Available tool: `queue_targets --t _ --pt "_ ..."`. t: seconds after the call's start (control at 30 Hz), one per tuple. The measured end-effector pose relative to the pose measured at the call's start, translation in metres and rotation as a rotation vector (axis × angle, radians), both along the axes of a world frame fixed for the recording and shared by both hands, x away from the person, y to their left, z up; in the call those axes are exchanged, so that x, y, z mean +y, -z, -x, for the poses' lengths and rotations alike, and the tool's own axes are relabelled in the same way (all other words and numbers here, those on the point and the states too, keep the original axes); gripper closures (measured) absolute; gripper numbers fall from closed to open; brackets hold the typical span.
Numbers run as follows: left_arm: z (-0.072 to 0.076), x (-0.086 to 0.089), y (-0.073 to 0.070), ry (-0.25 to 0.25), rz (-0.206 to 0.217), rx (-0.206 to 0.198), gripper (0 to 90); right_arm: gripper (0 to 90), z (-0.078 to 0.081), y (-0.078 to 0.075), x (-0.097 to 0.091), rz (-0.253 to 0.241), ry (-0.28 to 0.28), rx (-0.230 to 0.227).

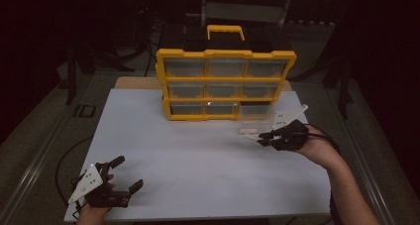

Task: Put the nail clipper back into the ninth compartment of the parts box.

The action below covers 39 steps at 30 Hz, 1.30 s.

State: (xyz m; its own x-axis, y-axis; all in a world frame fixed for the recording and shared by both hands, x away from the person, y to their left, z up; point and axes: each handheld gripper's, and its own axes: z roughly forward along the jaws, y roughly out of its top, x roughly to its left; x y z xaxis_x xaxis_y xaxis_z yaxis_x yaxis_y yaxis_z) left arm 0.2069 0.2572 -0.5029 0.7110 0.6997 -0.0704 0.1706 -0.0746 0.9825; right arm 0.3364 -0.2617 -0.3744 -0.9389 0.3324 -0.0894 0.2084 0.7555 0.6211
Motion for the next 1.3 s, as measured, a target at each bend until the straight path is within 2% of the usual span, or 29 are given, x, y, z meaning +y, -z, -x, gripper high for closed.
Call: queue_targets --t 0.37,0.6,1.3 --pt "0.000 0.000 0.000 -0.001 0.001 0.001 0.0 77.7 -0.016 -0.019 -0.006 -0.020 0.032 -0.024" --pt "0.000 0.000 0.000 -0.002 0.001 0.000 0.1 77.7 -0.026 -0.030 -0.006 -0.011 0.047 -0.043" --pt "0.000 0.001 0.000 -0.002 0.001 0.000 0.0 77.6 -0.065 -0.045 -0.006 0.004 0.100 -0.066"
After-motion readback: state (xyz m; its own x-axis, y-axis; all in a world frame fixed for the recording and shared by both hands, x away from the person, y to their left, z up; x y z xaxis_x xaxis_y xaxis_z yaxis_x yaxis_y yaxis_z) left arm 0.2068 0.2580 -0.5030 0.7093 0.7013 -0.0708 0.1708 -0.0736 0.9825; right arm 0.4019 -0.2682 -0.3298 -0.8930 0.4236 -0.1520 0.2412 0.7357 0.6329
